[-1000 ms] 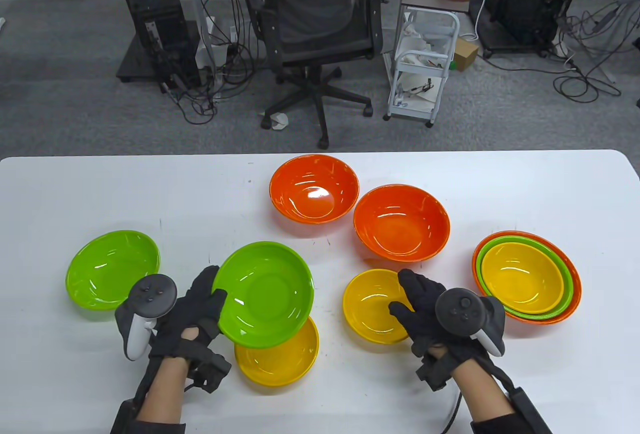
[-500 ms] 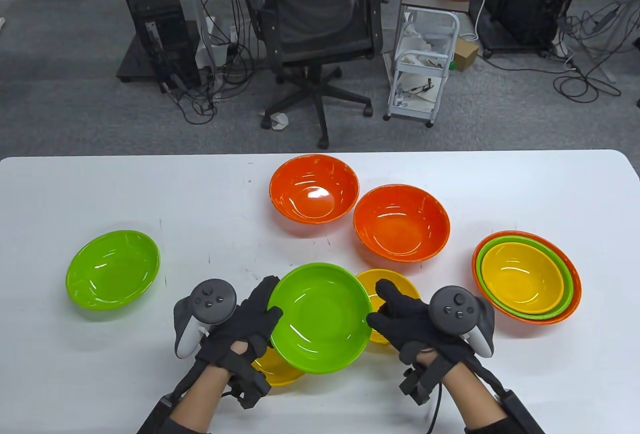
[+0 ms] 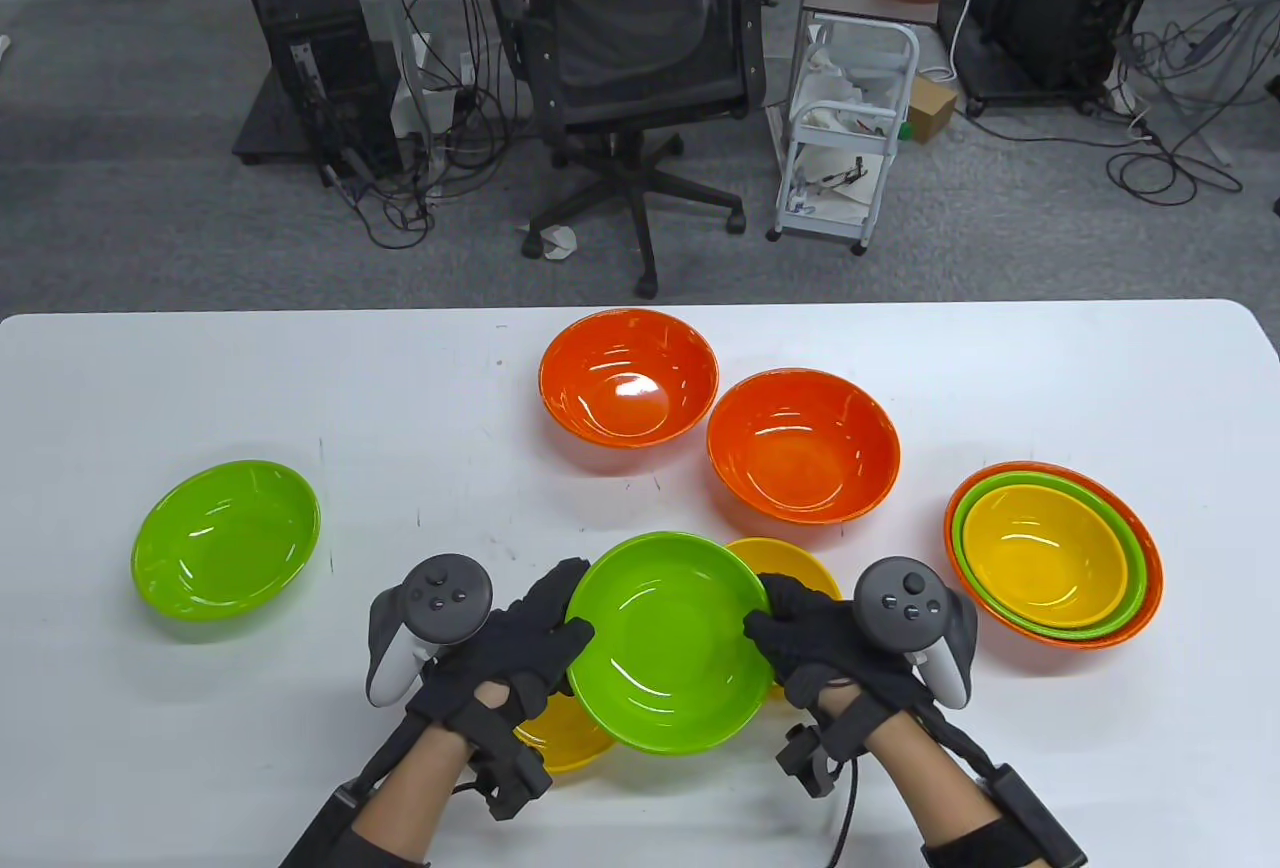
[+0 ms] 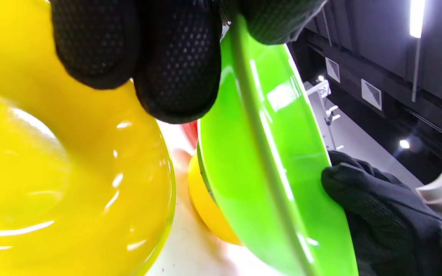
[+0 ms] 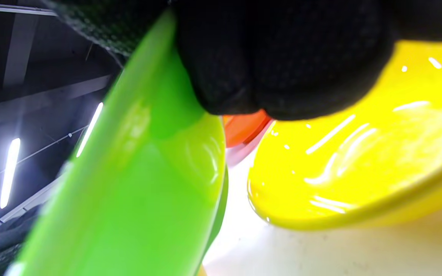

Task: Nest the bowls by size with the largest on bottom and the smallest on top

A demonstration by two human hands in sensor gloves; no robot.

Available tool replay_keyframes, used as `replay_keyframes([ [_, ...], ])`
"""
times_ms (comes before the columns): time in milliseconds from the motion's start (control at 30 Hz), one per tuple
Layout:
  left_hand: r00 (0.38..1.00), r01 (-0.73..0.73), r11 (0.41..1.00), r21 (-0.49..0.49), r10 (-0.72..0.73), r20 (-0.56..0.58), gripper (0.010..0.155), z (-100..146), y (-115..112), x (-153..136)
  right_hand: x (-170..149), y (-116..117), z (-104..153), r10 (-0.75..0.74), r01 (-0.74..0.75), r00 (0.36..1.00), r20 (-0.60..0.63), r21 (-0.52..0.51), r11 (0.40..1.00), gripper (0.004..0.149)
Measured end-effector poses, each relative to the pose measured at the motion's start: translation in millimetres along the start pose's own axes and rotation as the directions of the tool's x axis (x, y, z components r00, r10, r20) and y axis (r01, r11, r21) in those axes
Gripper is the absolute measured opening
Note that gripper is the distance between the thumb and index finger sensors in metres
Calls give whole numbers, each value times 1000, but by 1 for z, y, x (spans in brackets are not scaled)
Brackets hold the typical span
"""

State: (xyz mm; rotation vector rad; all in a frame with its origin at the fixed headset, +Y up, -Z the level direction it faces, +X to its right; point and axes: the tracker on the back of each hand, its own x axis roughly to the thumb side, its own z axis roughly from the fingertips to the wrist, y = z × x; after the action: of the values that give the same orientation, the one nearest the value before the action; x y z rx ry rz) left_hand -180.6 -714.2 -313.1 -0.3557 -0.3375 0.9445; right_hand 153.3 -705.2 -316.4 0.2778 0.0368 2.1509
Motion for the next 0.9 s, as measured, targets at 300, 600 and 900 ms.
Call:
replay_keyframes([
  [300,989,126,980,152,-137,62,61,19,34,-6,2,-34,-22,-41,25,996,-82,-180,983,55],
  [600,878,473,857,206,-478,-29,63,43,66,-20,-15,-69,-52,-100,-7,965,-243,-402,916,59],
  [900,891,454,857,245,-443,-103,65,48,78,-43,-34,-90,-76,-212,-27,895,-393,-521,853,62],
])
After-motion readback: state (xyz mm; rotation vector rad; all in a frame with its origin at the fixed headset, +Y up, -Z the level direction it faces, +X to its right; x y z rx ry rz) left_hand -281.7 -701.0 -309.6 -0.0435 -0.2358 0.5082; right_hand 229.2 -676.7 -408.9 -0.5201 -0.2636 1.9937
